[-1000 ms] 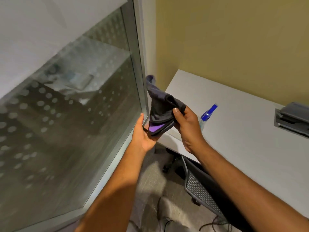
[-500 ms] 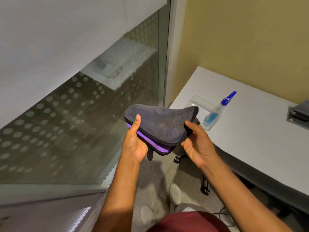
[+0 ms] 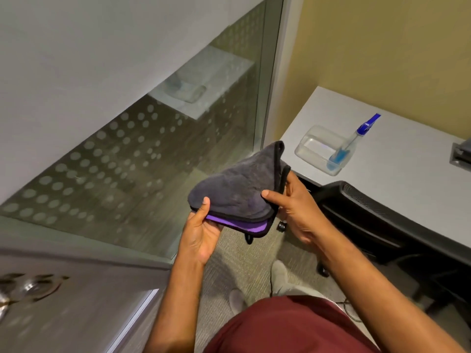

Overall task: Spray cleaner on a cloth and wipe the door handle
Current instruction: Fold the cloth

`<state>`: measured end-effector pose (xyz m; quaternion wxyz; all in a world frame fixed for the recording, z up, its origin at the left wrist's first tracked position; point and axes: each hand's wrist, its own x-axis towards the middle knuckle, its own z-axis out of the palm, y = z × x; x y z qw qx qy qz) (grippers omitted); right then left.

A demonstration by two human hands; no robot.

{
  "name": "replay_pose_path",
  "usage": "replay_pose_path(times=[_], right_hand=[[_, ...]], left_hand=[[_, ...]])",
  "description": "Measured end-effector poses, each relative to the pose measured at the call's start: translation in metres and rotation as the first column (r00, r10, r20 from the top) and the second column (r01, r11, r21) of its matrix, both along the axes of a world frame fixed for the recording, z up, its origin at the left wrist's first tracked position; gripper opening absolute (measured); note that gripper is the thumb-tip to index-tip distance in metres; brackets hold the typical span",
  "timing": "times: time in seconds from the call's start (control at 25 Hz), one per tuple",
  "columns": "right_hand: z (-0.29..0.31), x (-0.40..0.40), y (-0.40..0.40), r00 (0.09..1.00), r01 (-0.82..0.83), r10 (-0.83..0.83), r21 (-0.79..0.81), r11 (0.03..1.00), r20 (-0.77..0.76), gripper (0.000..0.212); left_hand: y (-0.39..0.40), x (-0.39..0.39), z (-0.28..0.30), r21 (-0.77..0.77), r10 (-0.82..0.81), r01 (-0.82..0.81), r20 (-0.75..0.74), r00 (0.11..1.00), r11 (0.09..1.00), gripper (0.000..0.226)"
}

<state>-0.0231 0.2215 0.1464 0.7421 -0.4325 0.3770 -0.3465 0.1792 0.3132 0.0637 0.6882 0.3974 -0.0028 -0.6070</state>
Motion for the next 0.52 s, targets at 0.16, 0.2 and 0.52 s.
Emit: replay_pose_path(times=[0.16,0.2,0.52], right_hand=[[0.024,0.008,0.015,0.992,-0.115,0.106,-0.135,0.984,-0.076,0.045],[0.031,0.007,0.016,0.988,-0.130,0.117,-0.142,0.981,-0.100,0.041],[0.072,-0.001,0.008,0.878,-0.437,0.361,-0.221,0.872,-0.313,0.022]], left_hand=[[0.039,0.017,-0.014,0.269,-0.122,0.049,0.263,0.957,0.962,0.026],[0.041,0.021,-0.008,0.316,-0.133,0.013,0.363,0.922,0.949,0.024],[0.011,0.021,0.102,-0.182,-0.095,0.332,0.737,0.669,0.925,0.043]])
